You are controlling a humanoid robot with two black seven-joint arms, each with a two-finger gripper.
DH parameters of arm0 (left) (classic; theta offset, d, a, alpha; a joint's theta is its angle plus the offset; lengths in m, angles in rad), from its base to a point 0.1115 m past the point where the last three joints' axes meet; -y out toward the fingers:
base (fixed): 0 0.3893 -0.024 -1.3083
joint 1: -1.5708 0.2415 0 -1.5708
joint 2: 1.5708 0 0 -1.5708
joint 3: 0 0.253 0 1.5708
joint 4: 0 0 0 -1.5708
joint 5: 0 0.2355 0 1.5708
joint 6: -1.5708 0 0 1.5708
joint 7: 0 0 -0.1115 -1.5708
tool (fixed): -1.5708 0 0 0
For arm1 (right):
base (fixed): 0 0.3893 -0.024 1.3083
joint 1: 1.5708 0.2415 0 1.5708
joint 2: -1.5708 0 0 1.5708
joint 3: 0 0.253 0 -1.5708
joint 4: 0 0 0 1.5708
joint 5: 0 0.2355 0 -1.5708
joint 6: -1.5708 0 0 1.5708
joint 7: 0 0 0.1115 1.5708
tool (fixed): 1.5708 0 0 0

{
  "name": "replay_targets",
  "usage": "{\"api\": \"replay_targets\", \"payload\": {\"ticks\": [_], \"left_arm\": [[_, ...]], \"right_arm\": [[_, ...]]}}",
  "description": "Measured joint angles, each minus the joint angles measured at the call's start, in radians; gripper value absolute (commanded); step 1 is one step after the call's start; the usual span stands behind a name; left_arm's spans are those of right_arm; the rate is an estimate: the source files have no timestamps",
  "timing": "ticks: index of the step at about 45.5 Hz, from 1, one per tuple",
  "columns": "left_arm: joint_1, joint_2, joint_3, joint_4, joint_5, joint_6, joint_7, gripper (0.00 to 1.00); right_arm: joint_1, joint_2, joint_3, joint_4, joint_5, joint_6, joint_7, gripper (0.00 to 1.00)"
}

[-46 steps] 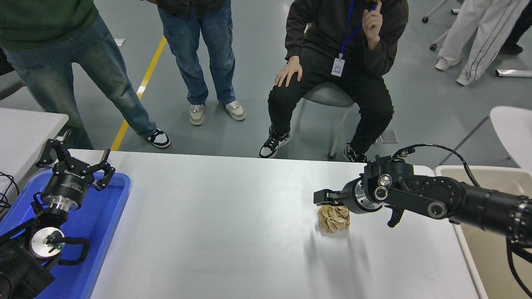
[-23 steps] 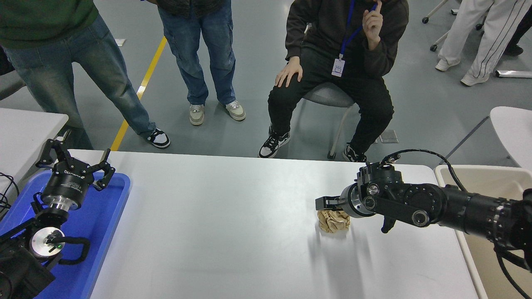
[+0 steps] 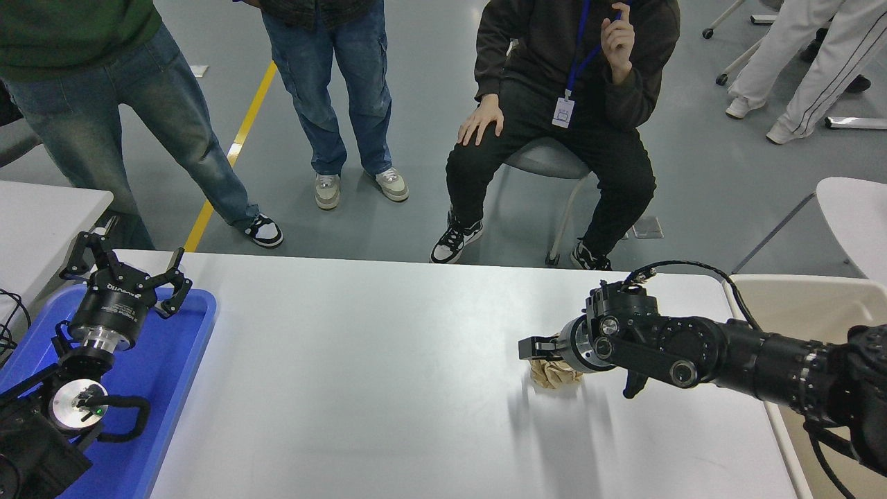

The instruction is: Clean the table surface

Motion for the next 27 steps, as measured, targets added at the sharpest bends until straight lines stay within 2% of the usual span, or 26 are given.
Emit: {"api": "replay_targets", "payload": {"ticks": [10, 17, 23, 27], "left_arm": [[0.0, 0.0, 0.0, 0.0, 0.0, 0.0, 0.0, 1.0], [0.0, 0.0, 0.0, 0.0, 0.0, 0.0, 0.0, 1.0], [0.0, 0.0, 0.0, 0.0, 0.0, 0.0, 0.0, 1.0], [0.0, 0.0, 0.0, 0.0, 0.0, 0.0, 0.0, 1.0]], "right_arm": [[-0.014, 0.015, -0.006, -0.023, -0.003, -0.011, 0.005, 0.96], [-0.025, 0.023, -0.015, -0.04, -0.004, -0.029, 0.009, 0.88], [-0.03, 0.028, -0.045, -0.047, -0.005, -0.058, 0.011, 0.64], [-0.033, 0.03, -0.058, -0.05, -0.005, -0.074, 0.012, 0.28]]}}
